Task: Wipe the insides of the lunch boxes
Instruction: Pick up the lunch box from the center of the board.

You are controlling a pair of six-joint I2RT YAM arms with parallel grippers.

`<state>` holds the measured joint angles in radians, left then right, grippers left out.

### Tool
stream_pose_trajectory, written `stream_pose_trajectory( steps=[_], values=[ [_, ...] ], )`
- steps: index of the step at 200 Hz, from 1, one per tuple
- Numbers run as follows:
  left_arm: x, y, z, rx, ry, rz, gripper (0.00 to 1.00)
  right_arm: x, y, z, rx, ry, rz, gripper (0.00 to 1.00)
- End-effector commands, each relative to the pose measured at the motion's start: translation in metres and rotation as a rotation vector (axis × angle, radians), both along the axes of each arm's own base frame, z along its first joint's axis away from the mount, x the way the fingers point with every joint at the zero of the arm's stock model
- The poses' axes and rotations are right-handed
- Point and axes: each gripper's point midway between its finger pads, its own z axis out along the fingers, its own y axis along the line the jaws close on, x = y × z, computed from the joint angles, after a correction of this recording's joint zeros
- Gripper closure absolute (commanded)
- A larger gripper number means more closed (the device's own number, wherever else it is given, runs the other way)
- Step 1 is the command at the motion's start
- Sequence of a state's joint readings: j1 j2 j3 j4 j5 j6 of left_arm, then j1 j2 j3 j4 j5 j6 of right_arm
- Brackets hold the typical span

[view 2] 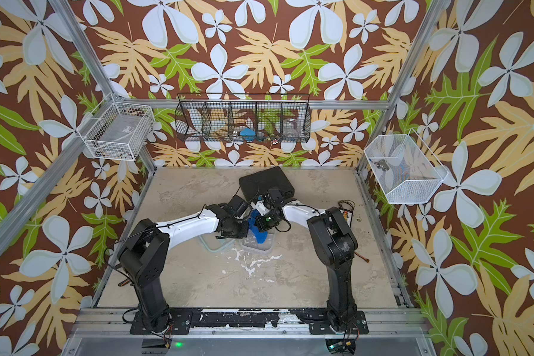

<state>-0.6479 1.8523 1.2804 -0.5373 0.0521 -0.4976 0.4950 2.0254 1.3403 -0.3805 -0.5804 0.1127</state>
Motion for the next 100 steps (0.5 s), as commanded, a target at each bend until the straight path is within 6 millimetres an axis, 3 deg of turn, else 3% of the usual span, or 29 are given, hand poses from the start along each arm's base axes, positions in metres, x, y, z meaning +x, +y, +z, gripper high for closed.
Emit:
stream_pose_trajectory(
  steps=[1, 51, 100],
  values=[
    [0.053, -0.008, 0.031, -0.098, -0.186, 0.091, 1.0, -0.053, -0.026, -0.023, -0.146, 0.19, 0.077, 1.0],
    [0.072, 0.007, 0.033, -0.062, -0.213, 0.105, 1.0, -0.052, -0.082, -0.03, -0.46, 0.127, 0.07, 1.0],
    [0.066, 0.007, 0.031, -0.067, -0.217, 0.076, 1.0, -0.018, -0.149, -0.042, -0.75, 0.093, -0.04, 1.0]
  ],
)
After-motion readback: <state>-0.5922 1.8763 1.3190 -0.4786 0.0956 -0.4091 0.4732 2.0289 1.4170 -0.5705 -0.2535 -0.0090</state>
